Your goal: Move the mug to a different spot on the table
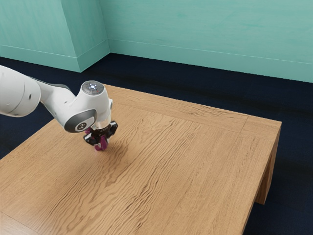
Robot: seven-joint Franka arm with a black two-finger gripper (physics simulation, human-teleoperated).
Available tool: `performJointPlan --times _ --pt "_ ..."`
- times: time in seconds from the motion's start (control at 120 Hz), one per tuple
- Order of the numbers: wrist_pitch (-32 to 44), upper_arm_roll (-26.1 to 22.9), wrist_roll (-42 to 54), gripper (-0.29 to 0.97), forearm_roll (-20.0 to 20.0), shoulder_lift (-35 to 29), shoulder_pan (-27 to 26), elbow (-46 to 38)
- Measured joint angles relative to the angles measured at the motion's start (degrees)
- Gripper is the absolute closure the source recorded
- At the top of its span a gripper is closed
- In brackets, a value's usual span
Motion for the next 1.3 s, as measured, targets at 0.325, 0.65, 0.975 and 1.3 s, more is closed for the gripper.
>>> performJointPlan --times 0.325,0.65,0.975,1.3 --pt "-4.65 -1.01 1.07 0.63 0.05 -3.03 -1.65 0.49" --pt "-9.77 -6.43 -2.52 0.76 0.44 -14.59 -3.69 -10.10" --pt "-9.05 -10.49 -12.90 0.78 15.57 -16.42 -3.24 -15.74" --pt "-5.44 -13.47 -24.58 0.78 19.95 -12.40 -3.78 -17.19"
